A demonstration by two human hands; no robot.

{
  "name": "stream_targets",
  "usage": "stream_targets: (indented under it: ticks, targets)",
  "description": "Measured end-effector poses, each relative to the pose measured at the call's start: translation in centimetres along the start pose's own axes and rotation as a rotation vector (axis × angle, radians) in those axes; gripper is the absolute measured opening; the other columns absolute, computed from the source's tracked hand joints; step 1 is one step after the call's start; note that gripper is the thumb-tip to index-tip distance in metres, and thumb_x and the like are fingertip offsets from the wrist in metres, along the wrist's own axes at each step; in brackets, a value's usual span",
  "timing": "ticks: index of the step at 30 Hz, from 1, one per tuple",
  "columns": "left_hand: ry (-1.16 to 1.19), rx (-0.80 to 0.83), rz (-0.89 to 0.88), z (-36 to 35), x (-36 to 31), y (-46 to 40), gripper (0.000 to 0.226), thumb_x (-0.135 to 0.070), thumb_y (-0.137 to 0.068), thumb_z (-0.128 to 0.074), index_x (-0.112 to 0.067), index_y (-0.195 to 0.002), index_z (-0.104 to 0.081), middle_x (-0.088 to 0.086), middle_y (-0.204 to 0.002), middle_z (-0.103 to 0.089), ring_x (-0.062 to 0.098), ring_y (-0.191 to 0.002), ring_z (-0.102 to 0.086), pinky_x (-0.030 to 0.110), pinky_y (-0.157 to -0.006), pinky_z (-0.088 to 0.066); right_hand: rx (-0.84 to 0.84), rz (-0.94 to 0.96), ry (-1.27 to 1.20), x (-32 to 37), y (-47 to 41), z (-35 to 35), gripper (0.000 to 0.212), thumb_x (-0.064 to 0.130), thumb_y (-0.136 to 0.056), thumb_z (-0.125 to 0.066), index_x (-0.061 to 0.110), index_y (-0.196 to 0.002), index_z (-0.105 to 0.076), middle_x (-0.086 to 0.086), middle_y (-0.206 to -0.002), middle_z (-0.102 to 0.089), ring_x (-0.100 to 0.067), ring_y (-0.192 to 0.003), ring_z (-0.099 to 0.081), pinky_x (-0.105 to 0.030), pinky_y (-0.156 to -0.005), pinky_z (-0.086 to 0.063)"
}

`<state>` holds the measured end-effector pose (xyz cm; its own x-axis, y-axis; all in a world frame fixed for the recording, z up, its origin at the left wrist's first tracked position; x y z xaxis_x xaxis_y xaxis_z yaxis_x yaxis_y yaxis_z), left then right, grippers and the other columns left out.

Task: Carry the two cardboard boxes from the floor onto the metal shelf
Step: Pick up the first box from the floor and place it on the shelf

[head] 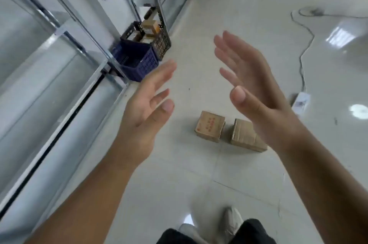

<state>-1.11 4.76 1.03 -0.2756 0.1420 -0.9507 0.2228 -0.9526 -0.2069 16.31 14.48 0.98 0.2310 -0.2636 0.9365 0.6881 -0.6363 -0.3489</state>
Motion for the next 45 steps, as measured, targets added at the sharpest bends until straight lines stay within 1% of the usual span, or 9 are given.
stream_targets:
  ticks: [3, 7, 11, 14, 19, 27, 33, 37, 45]
  targets:
    - [0.014, 0.032, 0.024, -1.0, 1.6, -0.9, 0.072, -0.065, -0.091, -0.060, -0.028, -0.151, -0.045, -0.006, -0.163, -0.047, 0.014, -0.153, -0.042, 0.037, -0.121, -0.040, -0.055, -0.047, 0.052, -1.7, 1.0, 1.4, 0.076, 0.068, -0.093, -0.054, 0.033, -0.155, -0.027, 0.005, -0.171, -0.032, -0.011, -0.159, -0.028, -0.052, -0.127, -0.029]
    - [0.046, 0.081, 0.064, -1.4, 4.8, -2.1, 0.054, -0.039, -0.093, -0.057, -0.031, -0.147, -0.048, -0.011, -0.159, -0.051, 0.012, -0.151, -0.045, 0.044, -0.122, -0.040, -0.118, -0.153, 0.087, -5.1, 2.0, 1.6, 0.078, 0.068, -0.092, -0.055, 0.033, -0.156, -0.028, 0.006, -0.171, -0.032, -0.011, -0.159, -0.030, -0.052, -0.127, -0.030]
    - [0.104, 0.121, 0.063, -0.1, 8.2, -4.0, 0.051, -0.051, -0.094, -0.061, -0.038, -0.143, -0.050, -0.018, -0.154, -0.055, 0.014, -0.150, -0.046, 0.049, -0.121, -0.039, -0.195, -0.230, 0.142, -8.6, 1.7, 0.4, 0.084, 0.066, -0.093, -0.055, 0.025, -0.160, -0.027, 0.004, -0.171, -0.032, -0.012, -0.159, -0.031, -0.053, -0.127, -0.031]
    - [0.134, 0.147, 0.083, 1.4, 11.0, -5.5, 0.049, -0.039, -0.093, -0.052, -0.036, -0.142, -0.050, -0.018, -0.153, -0.056, 0.014, -0.150, -0.046, 0.054, -0.122, -0.037, -0.273, -0.277, 0.165, -10.8, 1.0, -0.7, 0.090, 0.067, -0.092, -0.056, 0.019, -0.163, -0.026, 0.004, -0.171, -0.033, -0.011, -0.158, -0.033, -0.052, -0.127, -0.031]
    - [0.131, 0.214, 0.097, 2.6, 14.5, -7.4, 0.047, -0.038, -0.093, -0.051, -0.040, -0.140, -0.052, -0.019, -0.152, -0.056, 0.011, -0.148, -0.048, 0.054, -0.122, -0.038, -0.371, -0.298, 0.170, -13.6, -0.3, -1.8, 0.087, 0.061, -0.094, -0.059, 0.018, -0.163, -0.027, 0.004, -0.170, -0.034, -0.006, -0.156, -0.035, -0.046, -0.127, -0.032]
    - [0.089, 0.194, 0.174, 1.4, 19.5, -9.2, 0.050, -0.044, -0.091, -0.052, -0.038, -0.141, -0.053, -0.014, -0.154, -0.056, 0.011, -0.147, -0.050, 0.053, -0.120, -0.040, -0.474, -0.311, 0.066, -18.7, 0.6, 0.1, 0.077, 0.068, -0.089, -0.061, 0.036, -0.154, -0.034, 0.009, -0.168, -0.038, -0.006, -0.156, -0.035, -0.048, -0.127, -0.031]
    - [0.048, 0.167, 0.223, -1.3, 24.0, -11.1, 0.052, -0.044, -0.091, -0.052, -0.037, -0.142, -0.054, -0.013, -0.156, -0.055, 0.009, -0.147, -0.049, 0.054, -0.121, -0.039, -0.480, -0.354, 0.044, -24.0, 1.6, 4.3, 0.070, 0.063, -0.092, -0.062, 0.040, -0.152, -0.035, 0.013, -0.166, -0.039, -0.004, -0.155, -0.035, -0.042, -0.127, -0.031]
    - [0.047, 0.167, 0.241, -3.4, 29.2, -12.7, 0.052, -0.043, -0.091, -0.053, -0.036, -0.142, -0.054, -0.013, -0.156, -0.055, 0.008, -0.147, -0.049, 0.048, -0.120, -0.042, -0.498, -0.400, 0.038, -30.0, 2.3, 6.4, 0.066, 0.045, -0.092, -0.059, 0.035, -0.153, -0.036, 0.013, -0.166, -0.040, 0.000, -0.154, -0.036, -0.039, -0.128, -0.032]
    - [0.011, 0.198, 0.248, -5.8, 48.4, -13.0, 0.051, -0.043, -0.090, -0.053, -0.038, -0.141, -0.054, -0.019, -0.153, -0.057, 0.006, -0.147, -0.049, 0.053, -0.122, -0.038, -0.508, -0.437, 0.099, -49.2, 4.5, 5.7, 0.074, 0.065, -0.089, -0.063, 0.041, -0.154, -0.035, 0.019, -0.165, -0.040, 0.002, -0.153, -0.036, -0.033, -0.126, -0.033]
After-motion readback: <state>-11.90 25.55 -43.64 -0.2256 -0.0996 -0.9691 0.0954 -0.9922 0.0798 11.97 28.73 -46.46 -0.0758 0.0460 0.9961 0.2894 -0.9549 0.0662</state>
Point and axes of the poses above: each hand's wrist, its own y-axis away from the middle knuckle, its own z-axis out of the back of the hand, x = y × z, the point moved 5 cm from there along -y, towards the middle knuckle
